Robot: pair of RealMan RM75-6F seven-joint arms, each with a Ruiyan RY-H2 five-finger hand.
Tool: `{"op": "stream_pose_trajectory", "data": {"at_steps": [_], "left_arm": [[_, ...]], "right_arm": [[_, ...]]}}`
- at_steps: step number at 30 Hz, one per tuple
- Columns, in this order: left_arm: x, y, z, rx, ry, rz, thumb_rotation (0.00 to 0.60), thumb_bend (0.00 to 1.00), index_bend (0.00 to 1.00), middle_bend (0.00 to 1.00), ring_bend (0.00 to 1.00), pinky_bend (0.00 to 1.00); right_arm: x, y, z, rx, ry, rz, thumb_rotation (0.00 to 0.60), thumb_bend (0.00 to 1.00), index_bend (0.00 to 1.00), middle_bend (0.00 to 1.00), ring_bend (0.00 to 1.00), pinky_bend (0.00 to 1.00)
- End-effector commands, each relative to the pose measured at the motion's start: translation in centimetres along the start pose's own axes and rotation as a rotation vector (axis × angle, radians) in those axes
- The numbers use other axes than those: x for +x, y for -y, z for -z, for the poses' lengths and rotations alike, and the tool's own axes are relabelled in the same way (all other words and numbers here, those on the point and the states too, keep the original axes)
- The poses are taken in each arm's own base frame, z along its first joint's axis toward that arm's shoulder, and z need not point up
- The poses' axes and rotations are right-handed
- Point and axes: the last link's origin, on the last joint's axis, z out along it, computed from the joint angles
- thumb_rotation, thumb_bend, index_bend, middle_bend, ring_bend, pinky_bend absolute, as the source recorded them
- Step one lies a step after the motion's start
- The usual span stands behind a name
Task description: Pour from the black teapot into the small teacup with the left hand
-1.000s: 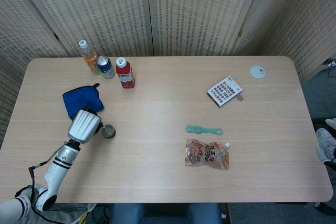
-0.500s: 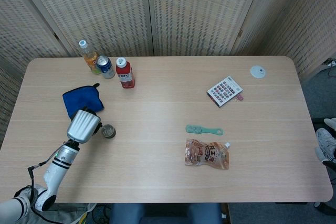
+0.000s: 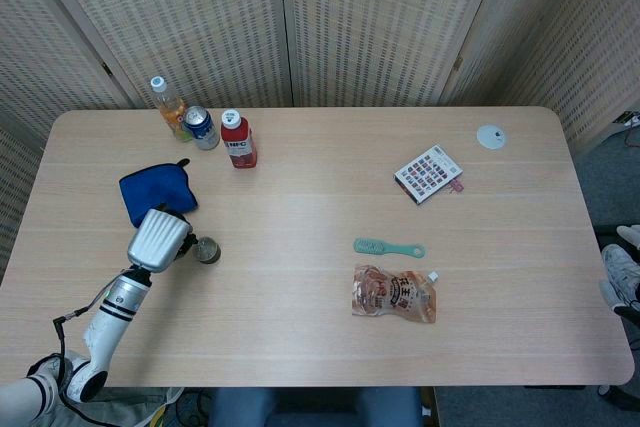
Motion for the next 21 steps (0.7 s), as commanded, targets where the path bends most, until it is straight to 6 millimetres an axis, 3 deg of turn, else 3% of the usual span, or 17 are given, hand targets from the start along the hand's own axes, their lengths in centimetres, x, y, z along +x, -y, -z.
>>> {"op": "stream_pose_trajectory", "data": {"at_steps": [1,13,21], "left_arm": [[-0.1,0.1,-0.1,0.007,-0.002,0.031,0.573,0.42,1.00,1.00,1.00,0.51],[0.2,1.2,-0.6,0.108,0.005,0.345,0.537,0.42,1.00,1.00,0.99,0.51],[0.5,2.5,0.5,0.171,-0.012,0.525,0.537,0.41,1.00,1.00,0.99,0.51]], "right_arm": [[0.0,0.0,0.0,-0.001,0.000,0.001,0.600,0.21,0.24,0.22,0.13,0.16],[0.1,0.1,0.0,-0.002,-0.004,0.000,0.600,0.21,0.24,0.22,0.13,0.16],[0.0,0.1,0.0,-0.001,-0.003,-0.002,0.600,0.21,0.24,0.22,0.13,0.16]]}}
